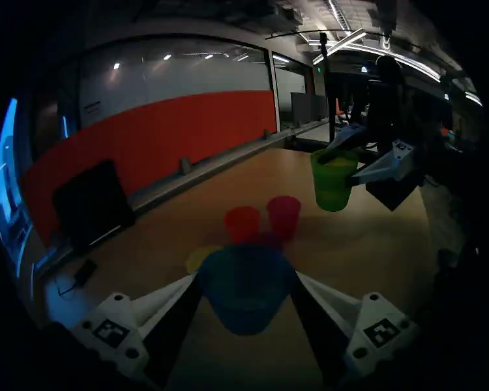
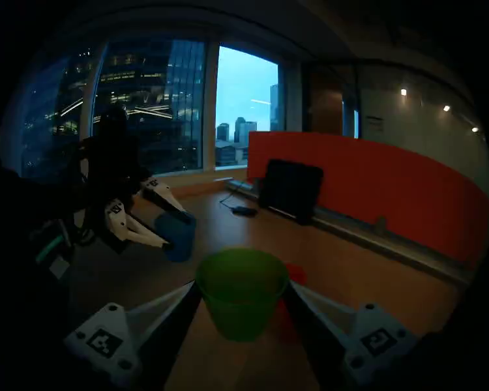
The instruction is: Pour water
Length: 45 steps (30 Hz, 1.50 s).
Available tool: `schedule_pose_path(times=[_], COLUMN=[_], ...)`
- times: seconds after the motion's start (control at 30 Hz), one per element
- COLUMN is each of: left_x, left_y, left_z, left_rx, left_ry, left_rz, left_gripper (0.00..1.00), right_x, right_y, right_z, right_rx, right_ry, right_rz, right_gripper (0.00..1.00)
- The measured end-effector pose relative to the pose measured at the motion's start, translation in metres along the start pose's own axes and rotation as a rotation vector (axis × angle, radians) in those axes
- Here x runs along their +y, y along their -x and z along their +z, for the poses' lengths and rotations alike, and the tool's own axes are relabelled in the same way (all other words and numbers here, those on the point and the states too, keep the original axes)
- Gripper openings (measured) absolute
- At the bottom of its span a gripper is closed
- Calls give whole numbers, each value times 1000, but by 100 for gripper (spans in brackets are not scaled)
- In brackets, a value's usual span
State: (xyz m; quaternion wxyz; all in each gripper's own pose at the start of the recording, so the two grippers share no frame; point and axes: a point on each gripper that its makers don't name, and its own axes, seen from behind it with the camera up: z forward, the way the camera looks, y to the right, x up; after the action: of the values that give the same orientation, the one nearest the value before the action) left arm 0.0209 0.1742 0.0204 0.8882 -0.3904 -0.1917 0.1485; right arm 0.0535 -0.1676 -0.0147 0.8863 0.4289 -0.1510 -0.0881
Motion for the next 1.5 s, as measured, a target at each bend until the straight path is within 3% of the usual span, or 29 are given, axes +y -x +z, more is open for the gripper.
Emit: schedule_pose_path(times=[0.3, 0.67, 1.2, 1.5], left_x=[2, 4, 4, 2], left_y=[35, 62, 89, 97], left_z=[14, 28, 37, 37], left_rx=[-83, -133, -158, -169], left_ry=[6, 25, 42, 47], left_rz=[23, 0, -62, -71], left_gripper=[89, 89, 89, 89], right_x=[6, 12, 7, 6], right_y=[34, 72, 100, 109], right_z=[2, 9, 19, 22], right_rx=[-95, -186, -245, -259], right_ry=[-9, -8, -15, -12], right_rz=[-6, 0, 0, 4], right_gripper=[91, 91, 91, 91])
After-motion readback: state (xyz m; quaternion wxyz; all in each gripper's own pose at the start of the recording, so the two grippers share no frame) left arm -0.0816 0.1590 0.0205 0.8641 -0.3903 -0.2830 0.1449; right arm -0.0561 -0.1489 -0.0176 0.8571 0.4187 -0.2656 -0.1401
